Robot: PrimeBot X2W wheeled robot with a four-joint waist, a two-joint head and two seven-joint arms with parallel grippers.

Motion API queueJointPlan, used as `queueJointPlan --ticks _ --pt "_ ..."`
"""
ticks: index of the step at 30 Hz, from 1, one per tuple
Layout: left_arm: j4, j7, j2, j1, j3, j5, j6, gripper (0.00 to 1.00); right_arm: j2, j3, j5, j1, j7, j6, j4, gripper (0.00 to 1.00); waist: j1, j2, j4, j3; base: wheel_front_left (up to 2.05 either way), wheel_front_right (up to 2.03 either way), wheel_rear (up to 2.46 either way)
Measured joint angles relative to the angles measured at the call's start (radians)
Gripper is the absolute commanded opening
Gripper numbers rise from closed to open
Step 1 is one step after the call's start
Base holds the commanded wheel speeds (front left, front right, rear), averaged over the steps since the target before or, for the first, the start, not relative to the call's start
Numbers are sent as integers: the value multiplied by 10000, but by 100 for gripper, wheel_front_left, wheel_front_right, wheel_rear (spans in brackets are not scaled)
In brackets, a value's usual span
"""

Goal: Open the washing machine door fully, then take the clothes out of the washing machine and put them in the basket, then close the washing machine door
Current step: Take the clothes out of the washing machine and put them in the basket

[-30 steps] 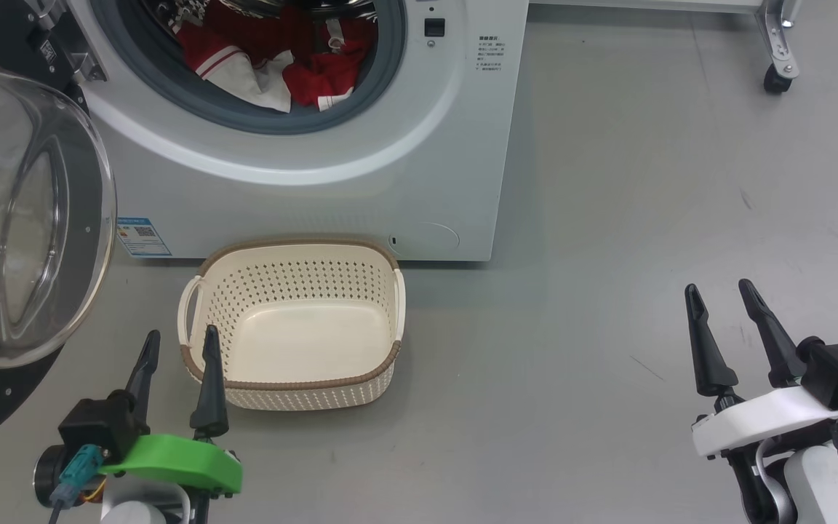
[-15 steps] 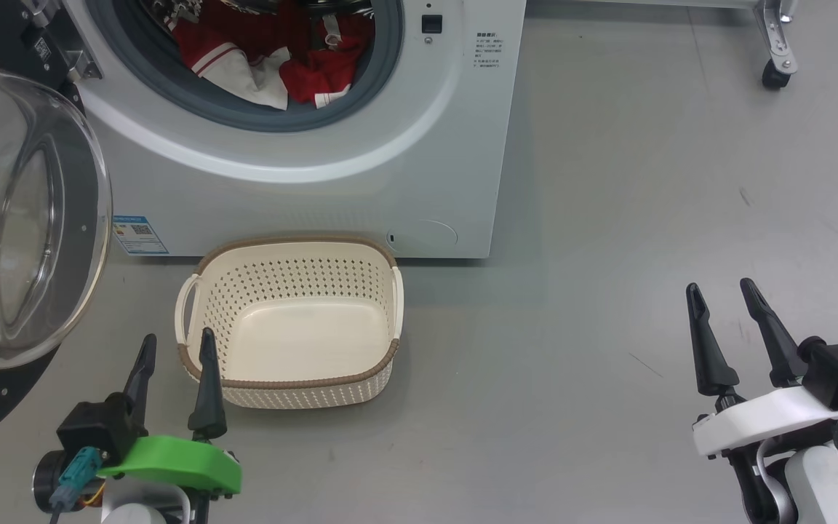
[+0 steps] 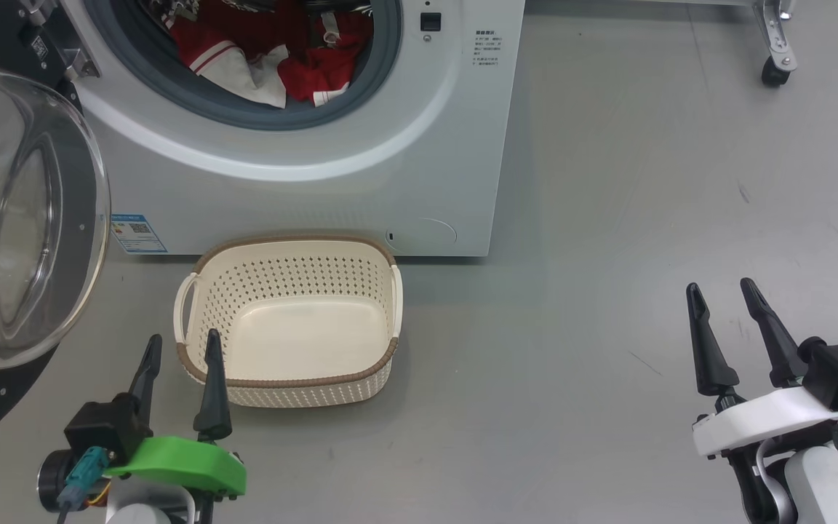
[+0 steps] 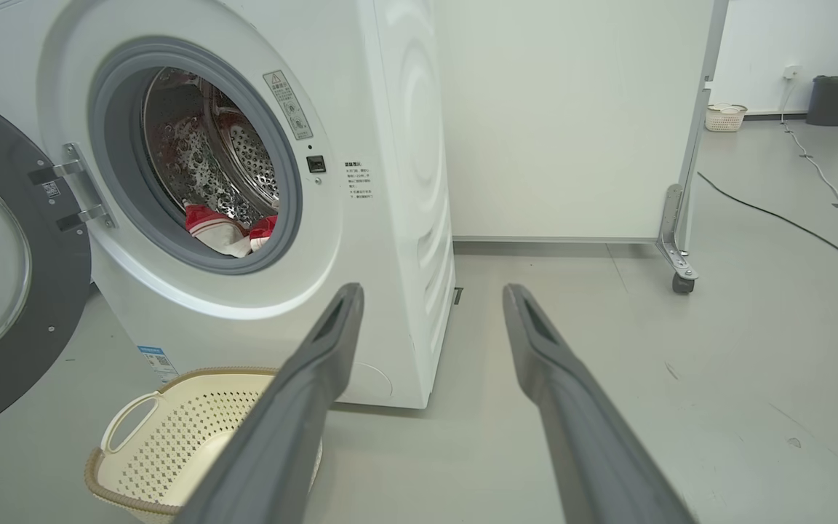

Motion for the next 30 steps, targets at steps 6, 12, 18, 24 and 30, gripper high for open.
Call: queueJointPlan --ticks 6,12,18,24,30 --pt "-15 0 -6 0 2 -107 -6 100 15 -13 0 6 0 0 -8 100 0 0 -4 27 0 0 0" --pt "-17 0 -10 0 2 -134 -15 100 21 -17 -2 8 0 0 -10 100 0 0 -2 50 0 0 0" --pt "8 0 -12 0 12 -221 -15 100 33 -19 -12 9 0 2 -13 100 0 0 -5 62 0 0 0" --pt "8 0 -15 0 -42 -221 -15 100 31 -19 -73 9 0 6 -13 100 0 0 -10 75 0 0 0" --pt "10 0 -17 0 -58 -221 -17 100 31 -19 -75 9 0 6 -13 100 0 0 -14 91 0 0 0"
